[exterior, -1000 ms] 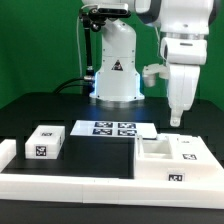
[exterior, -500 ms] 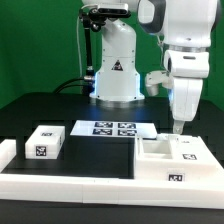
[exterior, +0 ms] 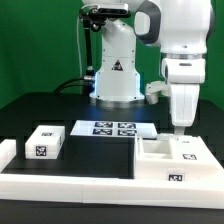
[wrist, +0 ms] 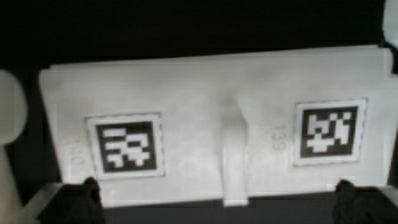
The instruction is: Assemble cabinet
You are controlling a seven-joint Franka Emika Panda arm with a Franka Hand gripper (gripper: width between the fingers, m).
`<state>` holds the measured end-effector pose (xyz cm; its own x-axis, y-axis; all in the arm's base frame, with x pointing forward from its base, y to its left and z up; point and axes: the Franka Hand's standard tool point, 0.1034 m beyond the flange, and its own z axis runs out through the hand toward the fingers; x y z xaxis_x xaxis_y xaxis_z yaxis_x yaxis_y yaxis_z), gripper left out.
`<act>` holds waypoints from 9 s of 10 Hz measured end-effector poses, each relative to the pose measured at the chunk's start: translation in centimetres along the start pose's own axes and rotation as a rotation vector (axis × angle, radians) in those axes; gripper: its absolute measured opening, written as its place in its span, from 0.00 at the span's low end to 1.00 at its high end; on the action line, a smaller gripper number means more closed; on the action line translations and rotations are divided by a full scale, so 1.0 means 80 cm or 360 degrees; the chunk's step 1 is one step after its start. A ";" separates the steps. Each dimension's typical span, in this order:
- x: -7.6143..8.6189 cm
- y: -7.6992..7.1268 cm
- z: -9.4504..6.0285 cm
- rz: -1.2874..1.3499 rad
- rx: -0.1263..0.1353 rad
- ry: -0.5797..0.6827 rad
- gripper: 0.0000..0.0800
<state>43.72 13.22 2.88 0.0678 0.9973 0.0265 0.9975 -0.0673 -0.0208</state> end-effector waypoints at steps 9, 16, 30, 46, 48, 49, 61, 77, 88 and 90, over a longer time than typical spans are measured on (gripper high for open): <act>-0.003 -0.006 0.020 0.0018 0.0016 0.0024 0.70; -0.003 -0.006 0.020 0.0018 0.0016 0.0025 0.08; -0.060 -0.003 -0.037 -0.0007 0.0038 -0.0093 0.08; -0.058 0.031 -0.042 -0.0015 0.0014 -0.0083 0.08; -0.057 0.035 -0.042 -0.0012 0.0012 -0.0080 0.08; -0.057 0.038 -0.042 -0.0010 0.0016 -0.0083 0.08; -0.061 0.060 -0.039 -0.0092 -0.0015 -0.0058 0.08; -0.060 0.174 -0.047 -0.0158 -0.0148 0.0004 0.08; -0.052 0.189 -0.046 -0.0103 -0.0032 -0.0044 0.62; -0.055 0.189 -0.072 -0.0103 -0.0060 -0.0061 0.77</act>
Offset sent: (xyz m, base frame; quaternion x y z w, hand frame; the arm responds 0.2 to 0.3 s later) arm 0.0021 0.0011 -0.0110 -0.0068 0.0094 0.0002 0.9999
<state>58.61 7.66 8.19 0.0029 0.9999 -0.0119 0.9998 -0.0027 0.0176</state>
